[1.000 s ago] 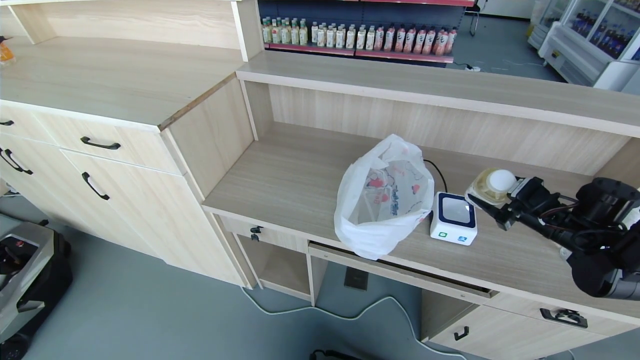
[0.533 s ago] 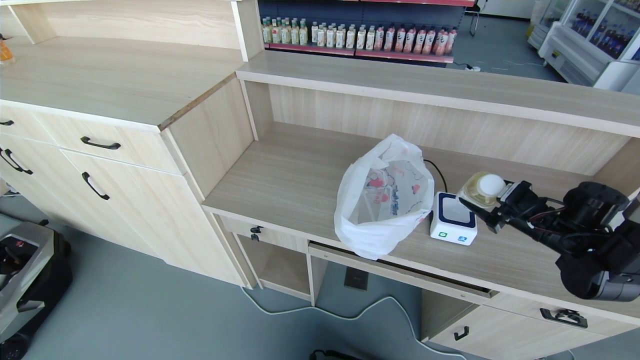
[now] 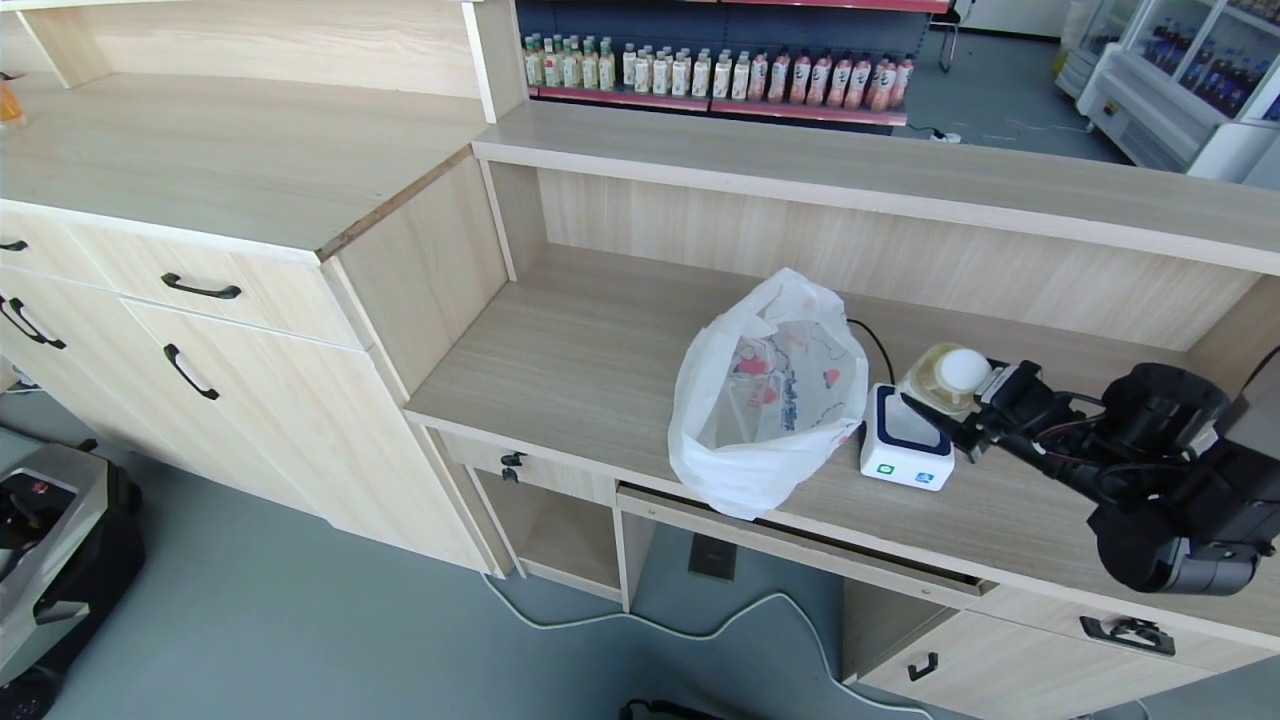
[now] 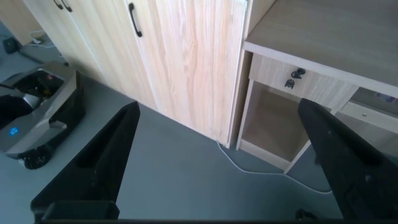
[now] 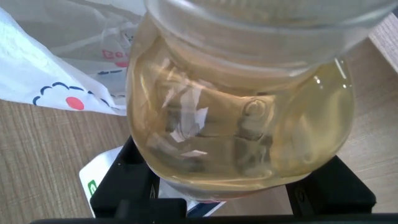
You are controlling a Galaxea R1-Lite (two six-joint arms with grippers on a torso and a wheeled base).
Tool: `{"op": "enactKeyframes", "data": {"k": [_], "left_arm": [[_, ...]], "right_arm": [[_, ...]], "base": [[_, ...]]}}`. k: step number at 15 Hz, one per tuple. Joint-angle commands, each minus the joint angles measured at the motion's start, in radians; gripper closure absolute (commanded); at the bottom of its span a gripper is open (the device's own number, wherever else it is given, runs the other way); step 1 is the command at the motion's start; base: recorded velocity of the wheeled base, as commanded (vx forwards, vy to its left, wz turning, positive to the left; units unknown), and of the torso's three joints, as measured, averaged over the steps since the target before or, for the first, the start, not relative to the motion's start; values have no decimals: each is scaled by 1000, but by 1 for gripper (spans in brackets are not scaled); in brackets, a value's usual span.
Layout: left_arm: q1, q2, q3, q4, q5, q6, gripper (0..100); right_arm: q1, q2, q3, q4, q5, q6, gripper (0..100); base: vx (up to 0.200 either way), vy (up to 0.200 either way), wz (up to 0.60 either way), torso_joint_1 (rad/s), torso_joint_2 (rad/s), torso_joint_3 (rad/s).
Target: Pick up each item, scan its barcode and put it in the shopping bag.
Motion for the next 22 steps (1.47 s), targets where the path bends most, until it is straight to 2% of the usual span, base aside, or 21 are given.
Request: {"op": "enactKeyframes", "data": {"k": [1,9,11,12,13,14,15,16,17,19,22], "left_arm": [[0,0,0,-1,0,-1,0],[0,0,0,-1,0,-1,0],[0,0,0,-1,0,-1,0],[0,0,0,-1,1,-1,0],[0,0,0,-1,1,-1,0],[0,0,0,-1,0,-1,0],[0,0,0,-1,0,-1,0],[0,0,0,-1,0,-1,0],[0,0,0,-1,1,-1,0],[0,0,0,-1,0,-1,0],[0,0,0,-1,0,-1,0]], "right_arm": [[8,23,-38,-1,0,2,100],[8,28,-44,-1,-5,3,100],[-31,-98,-32,51,-19,100,100],[-78,-210,-32,145,-63,164,100],[-78,-210,-32,145,-63,164,100],[-180,-390,-42,384,-200,253,100],[-225,-471,-42,507,-278,295,100],[-248,-509,-41,565,-315,314,100],[-324,-586,-7,665,-387,345,100],[-443,-611,128,570,-416,336,100],[-519,-649,165,533,-416,344,100]], "base": [[0,0,0,0,0,0],[0,0,0,0,0,0],[0,0,0,0,0,0],[0,0,0,0,0,0],[0,0,0,0,0,0],[0,0,0,0,0,0],[0,0,0,0,0,0],[0,0,0,0,0,0],[0,0,0,0,0,0],[0,0,0,0,0,0],[0,0,0,0,0,0]]}}
